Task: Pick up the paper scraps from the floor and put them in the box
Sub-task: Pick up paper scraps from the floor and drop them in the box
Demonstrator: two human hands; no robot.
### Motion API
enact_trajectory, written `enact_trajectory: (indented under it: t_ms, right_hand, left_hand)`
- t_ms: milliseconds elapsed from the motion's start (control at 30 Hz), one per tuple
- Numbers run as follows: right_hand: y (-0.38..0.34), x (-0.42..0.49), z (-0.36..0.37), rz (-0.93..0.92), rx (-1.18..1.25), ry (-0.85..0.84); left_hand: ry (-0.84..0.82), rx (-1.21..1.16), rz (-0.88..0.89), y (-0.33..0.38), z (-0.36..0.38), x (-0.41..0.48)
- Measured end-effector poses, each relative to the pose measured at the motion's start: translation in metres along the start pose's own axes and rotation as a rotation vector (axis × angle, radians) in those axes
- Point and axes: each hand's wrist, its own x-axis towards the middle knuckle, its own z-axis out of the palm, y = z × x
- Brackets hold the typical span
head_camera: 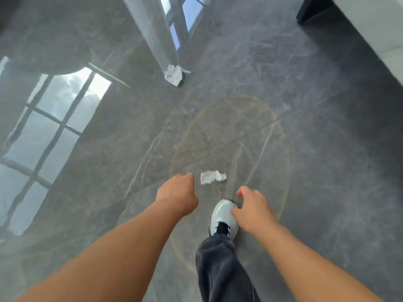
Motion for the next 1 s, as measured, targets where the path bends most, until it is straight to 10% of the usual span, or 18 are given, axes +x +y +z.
enact_trajectory:
  t_ms: [233, 500, 1000]
  right_hand:
    - [-0.06, 0.1, 0.037, 0.047, 0.334, -0.008]
    - [-0.063, 0.094, 0.109, 0.512, 0.474, -0.014]
    - [-0.118, 0.258, 0.179, 0.958, 0.674, 0.353]
  left_hand:
    - [0.112, 0.029, 0.012, -0.017, -0.04, 0.168]
    - [0.162, 0.027, 0.049, -0.035, -0.058, 0.289]
    - [0.343, 0.229, 0.223, -0.098, -0.15, 0.472]
